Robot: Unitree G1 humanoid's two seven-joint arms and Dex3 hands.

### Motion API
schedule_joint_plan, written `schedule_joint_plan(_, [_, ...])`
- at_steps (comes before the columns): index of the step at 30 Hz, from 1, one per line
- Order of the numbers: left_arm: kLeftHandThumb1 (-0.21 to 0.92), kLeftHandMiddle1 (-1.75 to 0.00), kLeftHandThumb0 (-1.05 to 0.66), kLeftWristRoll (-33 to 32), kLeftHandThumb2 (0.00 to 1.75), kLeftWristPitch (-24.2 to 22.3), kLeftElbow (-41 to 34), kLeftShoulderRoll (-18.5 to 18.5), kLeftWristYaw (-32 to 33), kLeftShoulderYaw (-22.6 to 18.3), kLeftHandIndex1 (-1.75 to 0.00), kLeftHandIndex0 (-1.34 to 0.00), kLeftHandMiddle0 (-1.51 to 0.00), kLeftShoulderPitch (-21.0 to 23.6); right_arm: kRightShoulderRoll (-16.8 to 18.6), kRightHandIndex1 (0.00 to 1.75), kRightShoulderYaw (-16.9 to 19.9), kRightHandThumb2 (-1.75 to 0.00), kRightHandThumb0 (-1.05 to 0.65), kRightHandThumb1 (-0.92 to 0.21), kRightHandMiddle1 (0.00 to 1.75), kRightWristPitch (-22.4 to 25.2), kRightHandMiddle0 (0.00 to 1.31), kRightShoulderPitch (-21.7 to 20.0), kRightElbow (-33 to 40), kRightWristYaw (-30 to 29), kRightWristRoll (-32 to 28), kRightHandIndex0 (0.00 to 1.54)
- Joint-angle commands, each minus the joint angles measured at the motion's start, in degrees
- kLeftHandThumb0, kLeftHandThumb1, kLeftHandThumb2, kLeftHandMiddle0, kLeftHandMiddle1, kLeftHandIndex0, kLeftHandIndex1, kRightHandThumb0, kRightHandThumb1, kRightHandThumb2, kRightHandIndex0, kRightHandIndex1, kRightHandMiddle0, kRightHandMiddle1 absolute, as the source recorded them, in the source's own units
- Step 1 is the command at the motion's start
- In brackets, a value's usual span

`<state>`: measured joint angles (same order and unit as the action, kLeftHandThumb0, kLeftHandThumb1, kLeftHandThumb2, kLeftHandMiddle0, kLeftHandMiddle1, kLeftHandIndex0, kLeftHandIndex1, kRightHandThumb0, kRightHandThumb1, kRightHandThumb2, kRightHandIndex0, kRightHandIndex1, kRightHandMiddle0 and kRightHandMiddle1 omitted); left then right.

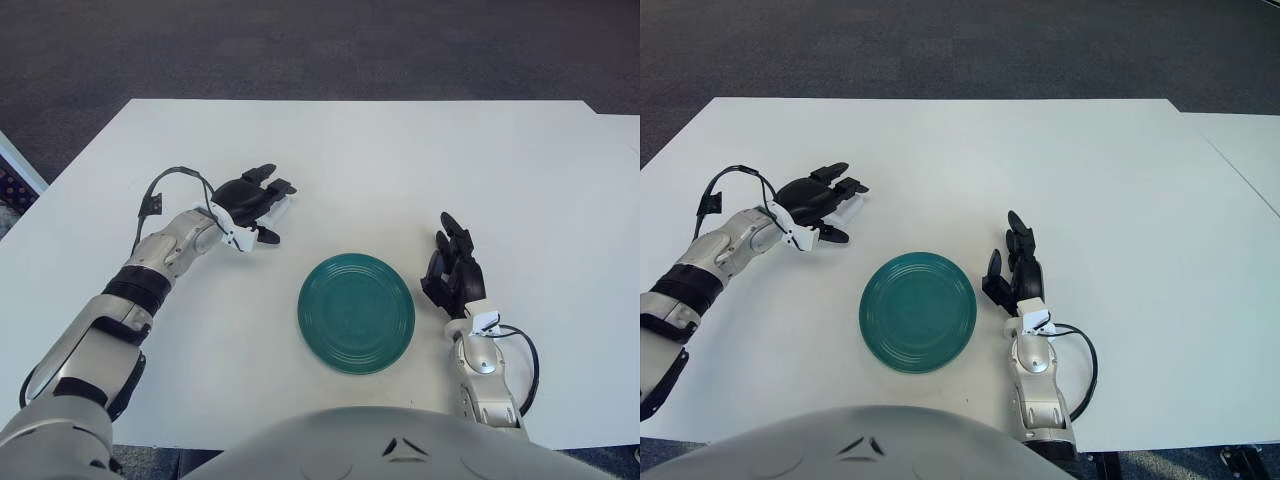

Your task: Put the charger into the plate.

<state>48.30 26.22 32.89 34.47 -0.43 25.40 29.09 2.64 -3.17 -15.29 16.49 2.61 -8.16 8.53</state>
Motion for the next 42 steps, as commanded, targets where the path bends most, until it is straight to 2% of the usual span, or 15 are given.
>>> schedule_joint_plan(1, [0.92,-0.01,-1.05,0.8,0.33,-0.1,0.9,0.3,1.2,0.5,-0.80,-0.06,-0.10,1.6,0.7,0.02,-0.1,-0.97,-0.82,-0.92,0.40,1.0,0.00,0.2,0.6,-1.6,1.5,0.15])
schedule_joint_plan(4, [0.92,-0.01,-1.05,1.0,0.34,0.0,1.5,0.2,2.0,0.6,-0.80,-0.06,-0.11,1.8,-2.3,0.02,-0.4,-0.96,-0.81,-0.92,0.41,-5.6,0.00,-1.0,-3.8,-0.7,2.8,0.16])
schedule_joint_plan(8, [0.92,-0.01,-1.04,1.3,0.33,0.4,2.3,0.4,3.3,0.7,-0.81,-0.08,-0.12,2.2,-1.5,0.01,0.1,-0.96,-0.83,-0.92,0.37,-4.4,0.00,-1.1,-3.9,0.5,-0.1,0.14])
schedule_joint_plan(13, [0.92,-0.01,-1.03,1.3,0.28,0.6,2.7,0.7,3.7,0.7,-0.82,-0.09,-0.13,2.6,-1.7,0.01,0.1,-0.95,-0.81,-0.92,0.36,-4.9,0.00,-1.3,-4.2,-1.5,2.8,0.15])
schedule_joint_plan(16, [0.92,-0.01,-1.03,2.1,0.26,0.6,3.5,1.1,4.3,1.1,-0.83,-0.09,-0.13,3.4,-0.3,0.01,0.3,-0.96,-0.80,-0.92,0.36,-1.8,0.00,-0.9,-2.6,-3.6,3.9,0.15])
schedule_joint_plan(20, [0.92,0.00,-1.04,3.5,0.24,0.5,4.3,1.4,5.6,1.8,-0.83,-0.08,-0.13,4.1,-1.3,0.00,-0.6,-0.96,-0.82,-0.92,0.35,-1.0,0.00,-0.3,-1.2,0.0,1.4,0.14])
schedule_joint_plan(24, [0.92,0.00,-1.04,4.5,0.24,0.4,4.7,1.7,7.0,2.1,-0.83,-0.08,-0.13,4.5,0.2,0.00,-0.2,-0.94,-0.82,-0.92,0.32,0.1,0.00,-0.1,-0.4,-2.5,2.6,0.11])
schedule_joint_plan(28, [0.92,0.00,-1.03,5.2,0.22,0.3,4.7,2.1,7.2,2.3,-0.83,-0.07,-0.12,5.3,1.8,0.01,-0.3,-0.94,-0.82,-0.92,0.33,3.2,0.00,0.0,1.5,-4.0,3.0,0.13])
schedule_joint_plan(31, [0.92,0.00,-1.03,5.9,0.20,0.4,5.3,2.5,7.4,2.7,-0.83,-0.06,-0.12,6.0,1.9,0.01,-0.6,-0.94,-0.82,-0.92,0.29,3.9,0.00,0.2,2.5,-2.4,1.2,0.11])
schedule_joint_plan(33, [0.92,0.00,-1.02,6.7,0.19,0.5,7.2,2.1,8.3,3.5,-0.82,-0.05,-0.12,7.0,1.0,0.01,-0.9,-0.94,-0.82,-0.92,0.26,3.5,0.00,0.4,2.6,-0.2,-0.3,0.09])
schedule_joint_plan(38, [0.92,0.00,-1.02,7.6,0.16,1.1,9.3,2.1,9.6,4.7,-0.80,-0.03,-0.11,8.1,-0.6,0.01,-1.1,-0.94,-0.80,-0.92,0.33,2.1,0.00,0.5,2.6,3.5,-2.5,0.14])
schedule_joint_plan(42, [0.92,0.00,-1.02,8.4,0.14,1.5,10.0,2.3,10.5,5.7,-0.79,-0.02,-0.10,8.9,-2.1,0.01,-1.1,-0.93,-0.79,-0.92,0.33,-1.3,0.00,0.4,1.5,5.7,-3.1,0.15])
